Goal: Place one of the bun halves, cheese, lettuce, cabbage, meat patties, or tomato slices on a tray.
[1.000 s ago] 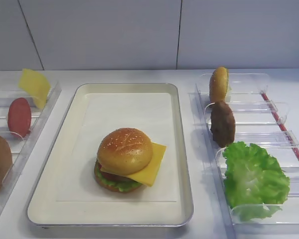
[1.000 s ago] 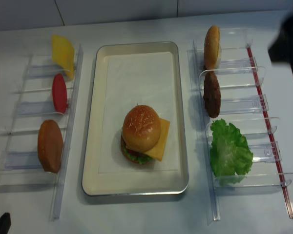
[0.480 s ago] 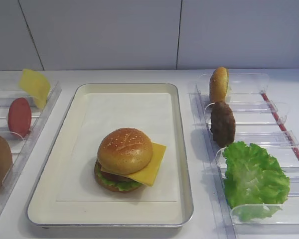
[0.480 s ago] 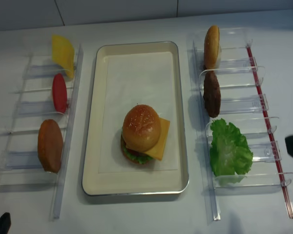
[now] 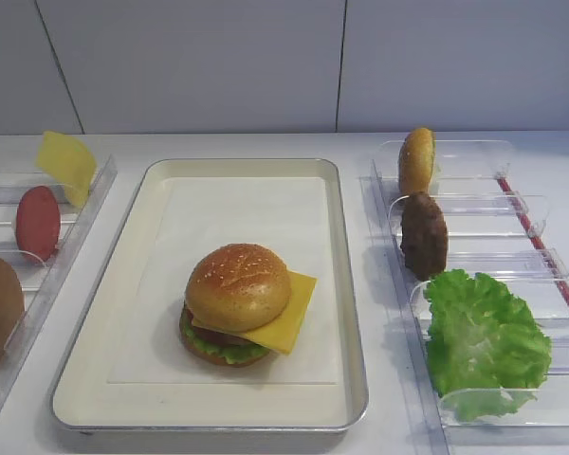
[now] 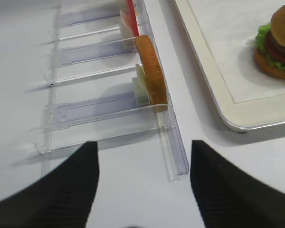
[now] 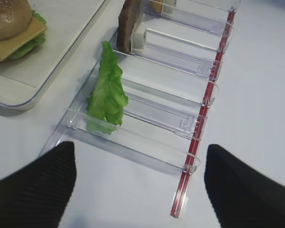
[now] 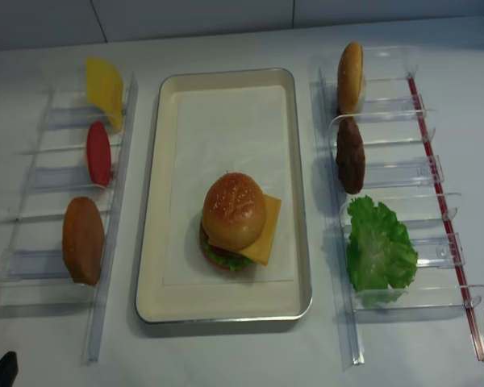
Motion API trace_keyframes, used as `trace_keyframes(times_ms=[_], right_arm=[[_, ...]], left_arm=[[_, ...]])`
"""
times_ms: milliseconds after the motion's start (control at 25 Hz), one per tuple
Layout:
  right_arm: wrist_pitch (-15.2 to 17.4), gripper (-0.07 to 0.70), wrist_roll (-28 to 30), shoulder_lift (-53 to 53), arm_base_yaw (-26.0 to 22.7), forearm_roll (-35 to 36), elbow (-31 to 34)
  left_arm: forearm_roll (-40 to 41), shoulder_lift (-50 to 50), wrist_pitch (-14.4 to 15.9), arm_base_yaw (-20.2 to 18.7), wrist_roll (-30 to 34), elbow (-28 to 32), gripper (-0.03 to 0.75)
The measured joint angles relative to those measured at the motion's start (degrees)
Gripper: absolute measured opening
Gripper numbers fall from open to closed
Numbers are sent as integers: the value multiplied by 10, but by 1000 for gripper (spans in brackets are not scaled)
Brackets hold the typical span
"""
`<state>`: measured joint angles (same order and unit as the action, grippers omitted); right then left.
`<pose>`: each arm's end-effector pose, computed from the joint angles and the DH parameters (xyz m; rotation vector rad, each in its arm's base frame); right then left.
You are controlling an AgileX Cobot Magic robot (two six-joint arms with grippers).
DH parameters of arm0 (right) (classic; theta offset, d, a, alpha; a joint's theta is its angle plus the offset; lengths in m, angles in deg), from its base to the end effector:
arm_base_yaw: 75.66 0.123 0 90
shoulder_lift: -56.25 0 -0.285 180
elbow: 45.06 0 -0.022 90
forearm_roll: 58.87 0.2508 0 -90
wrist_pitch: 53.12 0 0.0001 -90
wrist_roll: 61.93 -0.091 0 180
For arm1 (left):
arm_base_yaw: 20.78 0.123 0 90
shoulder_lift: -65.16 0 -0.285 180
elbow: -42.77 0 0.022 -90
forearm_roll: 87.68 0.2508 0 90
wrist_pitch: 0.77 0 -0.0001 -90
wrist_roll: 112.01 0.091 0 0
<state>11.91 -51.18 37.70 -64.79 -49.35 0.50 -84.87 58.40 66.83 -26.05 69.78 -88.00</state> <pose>0.0130 0.0164 0.2865 -0.4232 2.2076 0.2084 -0.0113 0.0052 0.2647 0.1267 2.1523 0.0246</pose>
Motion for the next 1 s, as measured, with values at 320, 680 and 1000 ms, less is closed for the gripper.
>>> trace_keyframes(times_ms=[320,680,1000], right_arm=[[11,571,0,112,0,0,30],[8,571,-21,117,0,-9,46],[7,571,-28,117,0,-11,46]], left_arm=[[0,0,0,0,0,0,413],[0,0,0,0,0,0,413],[0,0,0,0,0,0,413]])
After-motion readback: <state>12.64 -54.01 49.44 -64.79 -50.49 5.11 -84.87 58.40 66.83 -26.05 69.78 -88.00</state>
